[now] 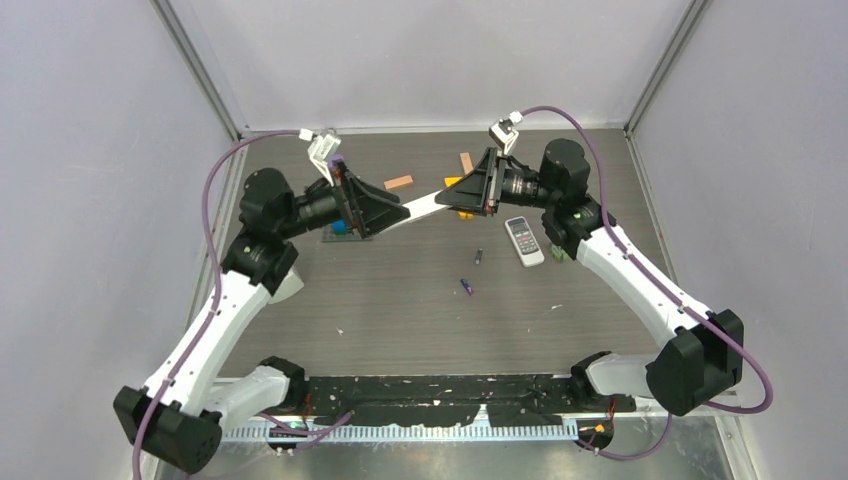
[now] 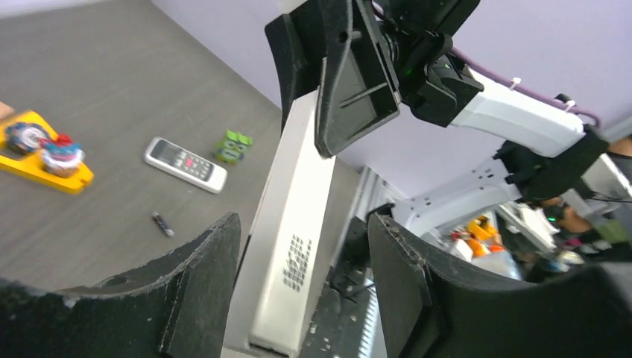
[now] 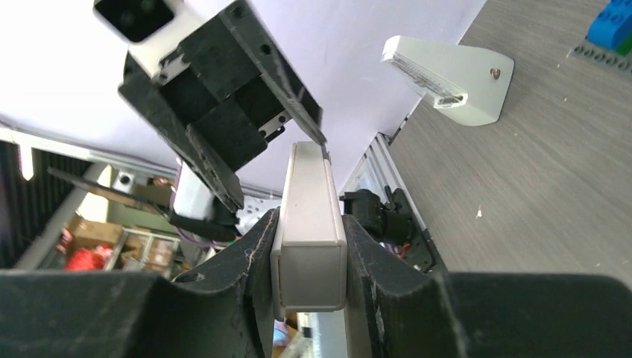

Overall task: Load the batteries into the remote control
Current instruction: Adjust the remote control.

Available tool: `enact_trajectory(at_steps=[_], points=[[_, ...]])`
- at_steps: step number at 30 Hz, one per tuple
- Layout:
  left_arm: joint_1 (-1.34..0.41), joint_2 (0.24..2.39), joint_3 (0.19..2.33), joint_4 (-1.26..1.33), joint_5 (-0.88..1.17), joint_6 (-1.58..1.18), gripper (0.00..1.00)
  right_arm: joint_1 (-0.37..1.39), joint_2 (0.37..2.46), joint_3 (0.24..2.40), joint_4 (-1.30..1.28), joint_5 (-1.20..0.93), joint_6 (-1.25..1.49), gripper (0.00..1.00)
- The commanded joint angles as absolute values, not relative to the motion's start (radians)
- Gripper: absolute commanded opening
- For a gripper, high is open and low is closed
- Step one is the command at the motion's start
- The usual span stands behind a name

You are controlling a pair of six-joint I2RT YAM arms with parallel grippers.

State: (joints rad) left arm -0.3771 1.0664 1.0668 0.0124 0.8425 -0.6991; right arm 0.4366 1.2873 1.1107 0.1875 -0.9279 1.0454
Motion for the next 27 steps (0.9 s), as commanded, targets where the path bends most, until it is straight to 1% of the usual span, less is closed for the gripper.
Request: enact_trajectory(at_steps=[1,5,7,10,12,17,24,27], points=[[-0.375,0.986,0.964,0.182,0.657,-0.546,0.64,0.437,1.273,1.130,0.153,-0.867,1.176,0.06],[-0.375,0.941,0.863,0.316,0.644,-0.484,0.64,0.437,1.275,1.102,0.191,-0.856,1.275,0.06],[-0.374,0.923,0.802,0.426,0.661,-0.479,0.64,0.437,1.275,1.090,0.223,-0.856,1.318,0.06],[-0.374,0.890,0.680,0.665,0.668,-0.481,0.64,0.436,1.274,1.080,0.260,-0.859,1.367,0.06],[-0.374,0.871,0.629,0.762,0.664,-0.475,0.64,0.438,1.274,1.081,0.268,-0.860,1.382,0.06],[-0.375,0.858,0.618,0.780,0.692,-0.436,0.57,0.437,1.276,1.081,0.268,-0.861,1.396,0.06],[-0.374,0.874,0.591,0.908,0.734,-0.439,0.49,0.437,1.285,1.068,0.266,-0.861,1.410,0.06],[-0.375,0.890,0.589,0.921,0.771,-0.436,0.47,0.438,1.286,1.063,0.283,-0.861,1.428,0.06]])
